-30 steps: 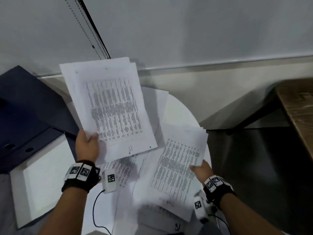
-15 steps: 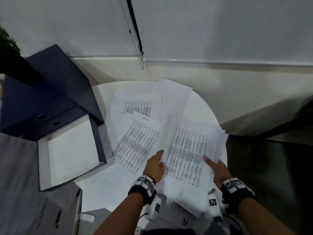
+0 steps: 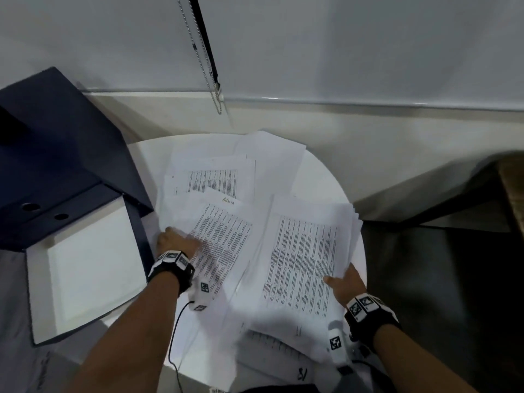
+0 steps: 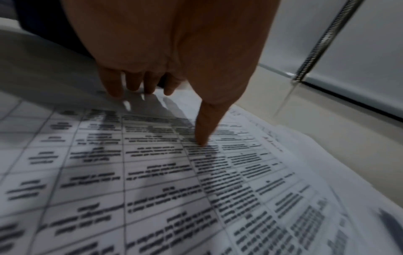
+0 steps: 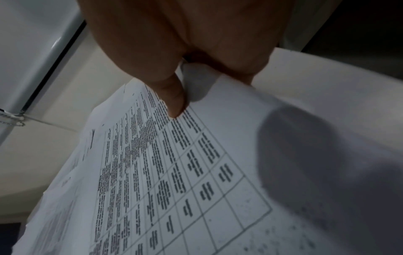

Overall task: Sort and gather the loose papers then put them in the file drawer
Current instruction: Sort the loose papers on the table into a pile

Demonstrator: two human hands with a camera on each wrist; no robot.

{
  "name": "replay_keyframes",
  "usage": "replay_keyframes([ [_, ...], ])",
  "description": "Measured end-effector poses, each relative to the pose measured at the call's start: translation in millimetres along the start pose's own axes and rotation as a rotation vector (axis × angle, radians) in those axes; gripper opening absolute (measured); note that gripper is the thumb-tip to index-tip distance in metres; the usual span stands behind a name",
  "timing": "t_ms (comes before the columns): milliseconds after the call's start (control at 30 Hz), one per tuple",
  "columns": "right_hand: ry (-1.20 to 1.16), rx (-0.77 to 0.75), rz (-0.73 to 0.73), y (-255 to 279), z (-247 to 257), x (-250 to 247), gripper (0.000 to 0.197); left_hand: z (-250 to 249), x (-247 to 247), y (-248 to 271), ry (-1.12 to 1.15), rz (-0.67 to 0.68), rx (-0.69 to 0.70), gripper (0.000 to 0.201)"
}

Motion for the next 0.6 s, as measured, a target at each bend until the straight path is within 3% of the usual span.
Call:
replay_keyframes([
  [33,-0.005,0.010,-0.002,0.0,-0.8,0.6,0.055,4.0,3.6,-1.6,-0.015,0.025,-0.046,0.105],
  [100,0.001,0.038,0.001,0.7,0.1,1.4,0.055,8.2,10.5,-1.7,-0.070,0.018,-0.071,0.114],
  [200,0.016,0.042,-0.002,0.3,0.8,1.9,0.058,8.8,9.3,-0.8,-0.148,-0.024,-0.074,0.111],
  [467,0.070,0.006,-0.060,9.6,13.3,1.6,0.056,9.8,4.6,0.7,-0.083,0.016,-0.137,0.113],
  [600,0.098,-0.056,-0.064,11.7,27.0,8.6,0.055,10.4,8.8,3.5,-0.094,0.009,-0.086,0.111],
])
Point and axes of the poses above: each hand's wrist, its own y-axis away from the middle knuckle, its own x-axis out of the palm, z = x × y, the point moved 8 cm from there along -y, towards the middle knuckle, and after that the axes turned 3 degrees about -z, right-handed, at the moved point
